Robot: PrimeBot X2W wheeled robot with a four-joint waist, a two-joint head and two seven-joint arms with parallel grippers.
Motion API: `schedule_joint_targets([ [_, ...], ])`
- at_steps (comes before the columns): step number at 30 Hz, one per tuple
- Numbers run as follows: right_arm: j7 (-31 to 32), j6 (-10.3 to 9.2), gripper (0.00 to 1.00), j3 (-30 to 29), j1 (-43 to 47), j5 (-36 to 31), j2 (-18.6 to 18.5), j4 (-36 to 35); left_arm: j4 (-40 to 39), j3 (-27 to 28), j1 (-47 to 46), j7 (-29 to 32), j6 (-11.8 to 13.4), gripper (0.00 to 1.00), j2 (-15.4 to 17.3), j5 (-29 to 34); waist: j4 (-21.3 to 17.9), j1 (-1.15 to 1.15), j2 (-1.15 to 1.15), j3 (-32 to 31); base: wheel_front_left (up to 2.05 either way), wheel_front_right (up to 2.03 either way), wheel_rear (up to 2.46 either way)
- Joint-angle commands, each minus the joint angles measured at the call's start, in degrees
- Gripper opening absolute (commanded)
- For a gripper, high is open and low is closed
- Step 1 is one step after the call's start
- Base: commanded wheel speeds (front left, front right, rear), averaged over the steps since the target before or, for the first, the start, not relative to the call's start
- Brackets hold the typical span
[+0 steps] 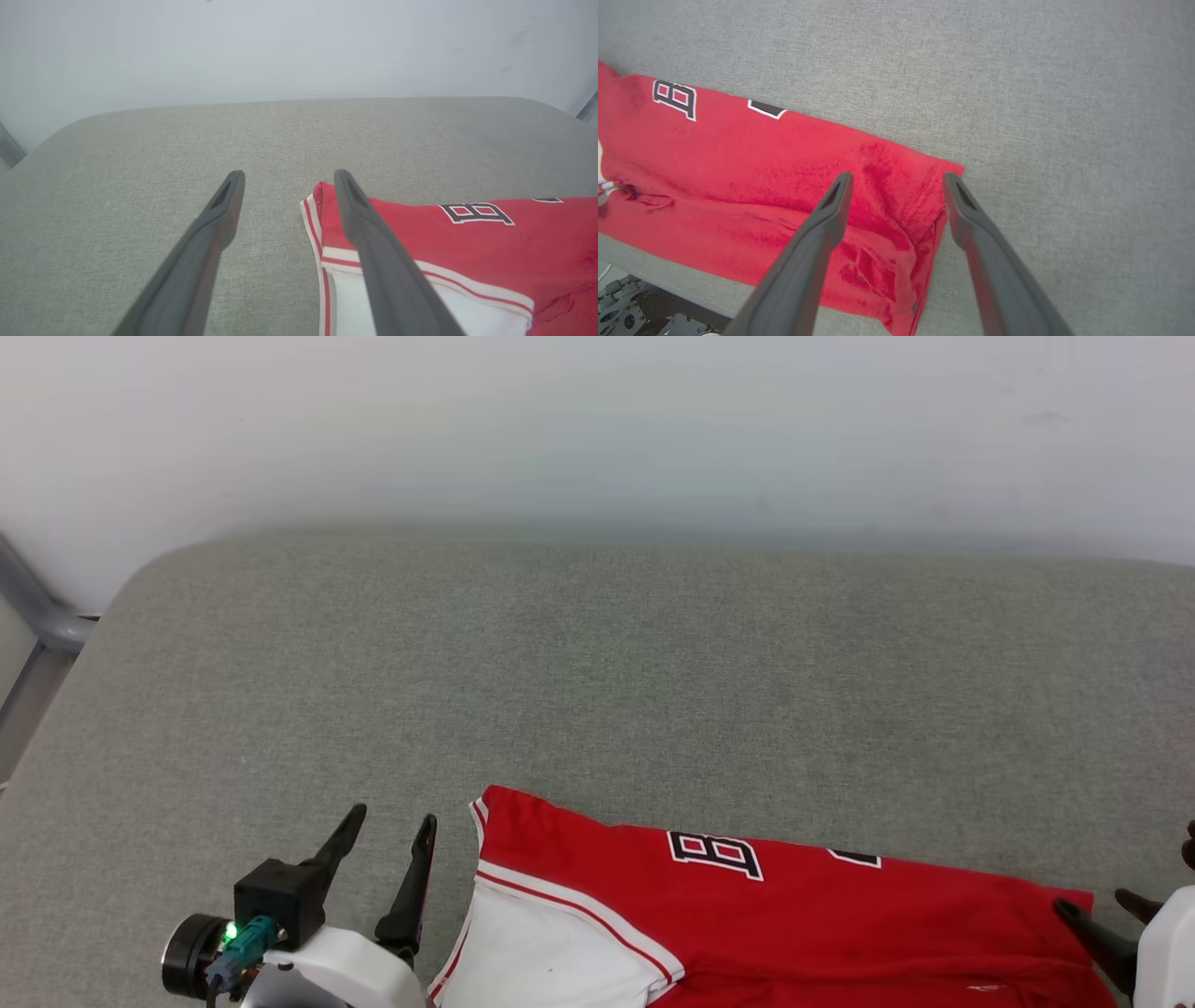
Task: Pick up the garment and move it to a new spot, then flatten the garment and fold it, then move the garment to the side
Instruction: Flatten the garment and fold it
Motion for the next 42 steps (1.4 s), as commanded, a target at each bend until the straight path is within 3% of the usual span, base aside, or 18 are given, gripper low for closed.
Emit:
schedule_joint_targets([
  [1,2.3,-0.07,1.00,-1.9,-0.2,-2.6,1.9,0.0,-0.5,1.0,-0.8,-1.3,0.8,1.00,-1.0,1.4,0.4,0.00,0.00,0.5,0.00,0.00,0.00],
  [7,7.3,-0.06,1.00,-9.4,0.1,-10.1,9.5,2.2,-1.7,3.9,-0.7,-2.6,1.2,1.00,-2.8,6.3,1.3,0.00,0.00,2.0,0.00,0.00,0.00],
  [12,9.1,-0.06,1.00,-15.4,-0.4,-17.7,15.6,4.5,-2.0,7.0,0.6,-2.6,-0.3,1.00,-4.3,9.5,2.1,0.00,0.00,3.6,0.00,0.00,0.00],
  [13,9.7,-0.07,1.00,-17.8,-0.2,-21.2,18.3,5.8,-1.6,8.6,1.3,-2.6,-1.5,1.00,-5.1,10.5,2.3,0.00,0.00,4.3,0.00,0.00,0.00],
  [23,9.5,0.03,1.00,-17.6,0.5,-22.0,24.9,9.5,0.3,11.2,1.9,-2.6,-4.7,1.00,-7.9,13.3,2.6,0.00,0.00,5.6,0.00,0.00,0.00],
  [30,8.7,0.08,1.00,-15.6,0.7,-20.8,26.6,10.9,1.4,12.3,1.9,-2.6,-5.9,1.00,-9.0,14.6,2.3,0.00,0.00,5.9,0.00,0.00,0.00],
  [31,8.6,0.10,0.54,-15.3,0.7,-20.6,26.7,11.2,1.5,12.5,1.9,-2.6,-6.1,1.00,-9.2,14.7,2.3,0.00,0.00,6.0,0.00,0.00,0.00],
  [33,8.0,0.21,0.00,-14.8,0.3,-19.9,26.8,11.6,1.7,12.8,1.7,-2.6,-6.5,1.00,-9.6,15.1,2.2,0.00,0.00,6.1,0.00,0.00,0.00],
  [42,3.7,-0.10,0.00,-15.6,-1.9,-19.7,22.8,12.2,2.4,14.3,2.4,-2.7,-8.0,1.00,-10.5,16.5,1.9,0.00,0.00,5.3,0.00,0.00,0.00],
])
